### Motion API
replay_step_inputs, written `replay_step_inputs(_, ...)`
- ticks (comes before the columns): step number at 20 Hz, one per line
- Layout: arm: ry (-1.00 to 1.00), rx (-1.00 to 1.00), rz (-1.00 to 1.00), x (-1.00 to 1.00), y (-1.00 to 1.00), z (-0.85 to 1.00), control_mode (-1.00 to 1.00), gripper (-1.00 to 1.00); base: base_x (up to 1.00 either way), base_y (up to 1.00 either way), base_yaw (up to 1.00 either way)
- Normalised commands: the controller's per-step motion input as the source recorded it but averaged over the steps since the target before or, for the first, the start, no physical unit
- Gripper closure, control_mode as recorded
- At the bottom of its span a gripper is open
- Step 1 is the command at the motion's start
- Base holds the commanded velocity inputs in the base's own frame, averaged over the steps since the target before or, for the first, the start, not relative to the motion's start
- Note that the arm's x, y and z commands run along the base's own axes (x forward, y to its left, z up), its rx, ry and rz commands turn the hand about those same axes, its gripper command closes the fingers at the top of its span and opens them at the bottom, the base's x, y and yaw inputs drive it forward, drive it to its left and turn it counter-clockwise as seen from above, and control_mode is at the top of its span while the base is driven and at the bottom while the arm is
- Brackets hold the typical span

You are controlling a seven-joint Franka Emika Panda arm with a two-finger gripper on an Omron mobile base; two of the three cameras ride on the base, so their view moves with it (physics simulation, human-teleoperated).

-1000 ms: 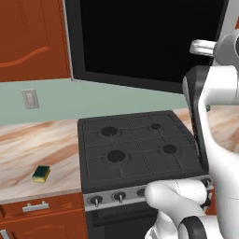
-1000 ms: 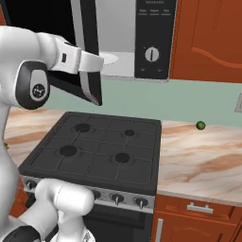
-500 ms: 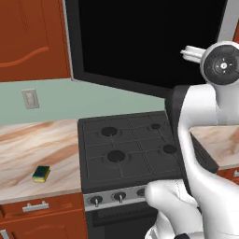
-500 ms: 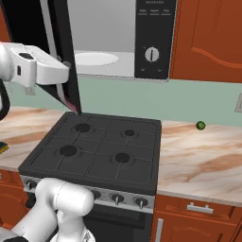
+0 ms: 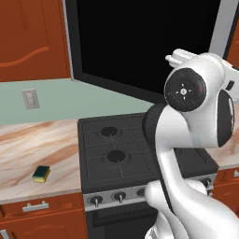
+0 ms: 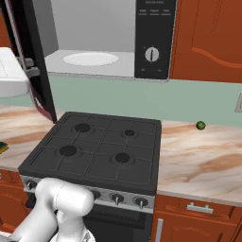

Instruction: Place the sponge inside the microwave to prepare for sanitizing.

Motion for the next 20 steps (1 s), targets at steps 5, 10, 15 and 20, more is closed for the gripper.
replay_step_inputs(5,-0.12,-0.02,-0.04,-0.38,0.46,0.16,-1.0,1.0,0.0,0.0,0.0)
replay_step_inputs(10,-0.15,0.0,0.0,-0.27,0.46,0.13,-1.0,1.0,0.0,0.0,0.0)
replay_step_inputs(15,-0.01,0.0,0.0,-0.12,0.41,0.08,-1.0,-1.0,0.0,0.0,0.0)
replay_step_inputs(20,0.05,0.03,0.0,-0.28,0.04,0.03,-1.0,-1.0,0.0,0.0,0.0)
